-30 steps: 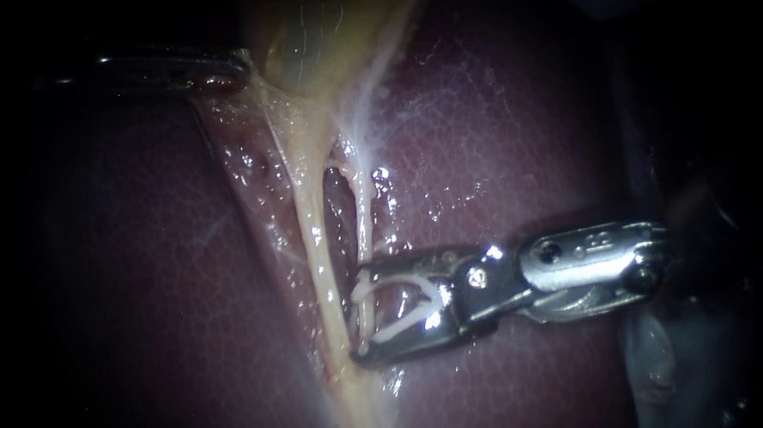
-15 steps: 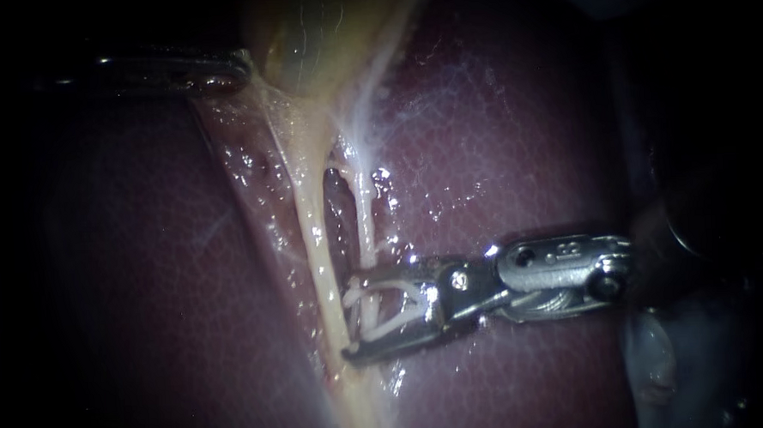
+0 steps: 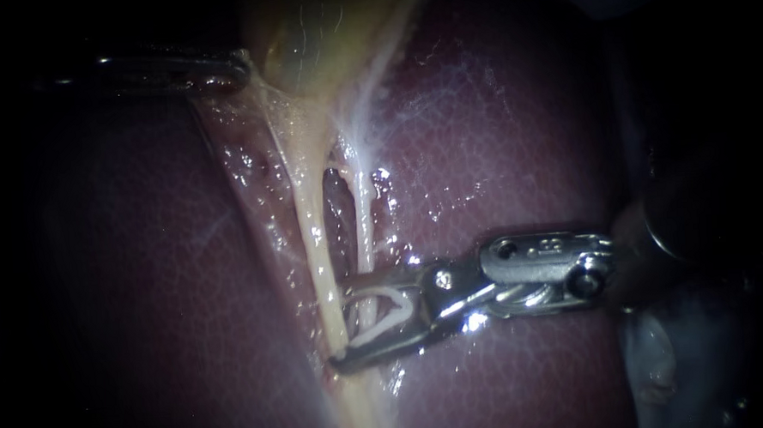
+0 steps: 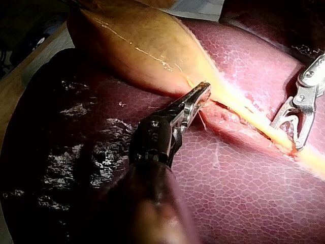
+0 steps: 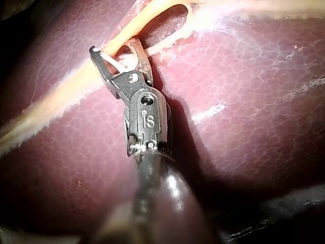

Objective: Clipping first clip left tube

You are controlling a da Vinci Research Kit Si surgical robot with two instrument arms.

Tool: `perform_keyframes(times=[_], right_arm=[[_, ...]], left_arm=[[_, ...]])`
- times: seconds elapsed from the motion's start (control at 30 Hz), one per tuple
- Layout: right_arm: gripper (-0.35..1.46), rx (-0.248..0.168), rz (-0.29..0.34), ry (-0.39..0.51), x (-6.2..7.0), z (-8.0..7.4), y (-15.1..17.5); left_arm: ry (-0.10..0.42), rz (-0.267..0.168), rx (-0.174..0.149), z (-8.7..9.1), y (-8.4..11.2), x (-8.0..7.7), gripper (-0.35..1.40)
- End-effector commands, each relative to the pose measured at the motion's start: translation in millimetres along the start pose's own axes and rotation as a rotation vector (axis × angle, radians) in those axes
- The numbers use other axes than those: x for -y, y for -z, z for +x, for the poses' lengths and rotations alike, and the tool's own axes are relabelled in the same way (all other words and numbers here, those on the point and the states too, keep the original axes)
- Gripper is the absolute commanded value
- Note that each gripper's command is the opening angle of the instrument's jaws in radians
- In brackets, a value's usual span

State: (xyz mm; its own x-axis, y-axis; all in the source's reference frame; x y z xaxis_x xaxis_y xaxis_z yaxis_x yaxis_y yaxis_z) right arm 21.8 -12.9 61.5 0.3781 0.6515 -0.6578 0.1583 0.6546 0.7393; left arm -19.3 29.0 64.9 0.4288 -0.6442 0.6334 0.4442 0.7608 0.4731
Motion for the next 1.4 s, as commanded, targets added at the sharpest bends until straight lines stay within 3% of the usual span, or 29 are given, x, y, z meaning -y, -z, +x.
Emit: perform_keyframes(times=[0.03,0.43,0.87,1.17,1.4], right_arm=[[0.49,-0.006,0.009,-0.005,0.0,0.1,-0.1],[0.49,-0.063,0.143,-0.023,1.6,1.1,-1.6],[0.49,-0.083,0.199,-0.015,4.7,2.7,-3.3],[0.44,-0.090,0.190,-0.035,4.6,3.3,-3.2],[0.30,-0.093,0.188,-0.051,4.3,3.7,-2.7]], left_arm=[[0.000,0.000,0.000,0.0,0.0,0.0,-0.35],[0.000,0.000,0.000,0.0,0.0,0.0,-0.35],[0.000,-0.002,0.000,0.0,0.1,-0.1,-0.35],[0.000,-0.001,0.000,0.0,0.1,-0.1,-0.35],[0.000,-0.001,0.000,0.0,0.1,-0.2,-0.35]])
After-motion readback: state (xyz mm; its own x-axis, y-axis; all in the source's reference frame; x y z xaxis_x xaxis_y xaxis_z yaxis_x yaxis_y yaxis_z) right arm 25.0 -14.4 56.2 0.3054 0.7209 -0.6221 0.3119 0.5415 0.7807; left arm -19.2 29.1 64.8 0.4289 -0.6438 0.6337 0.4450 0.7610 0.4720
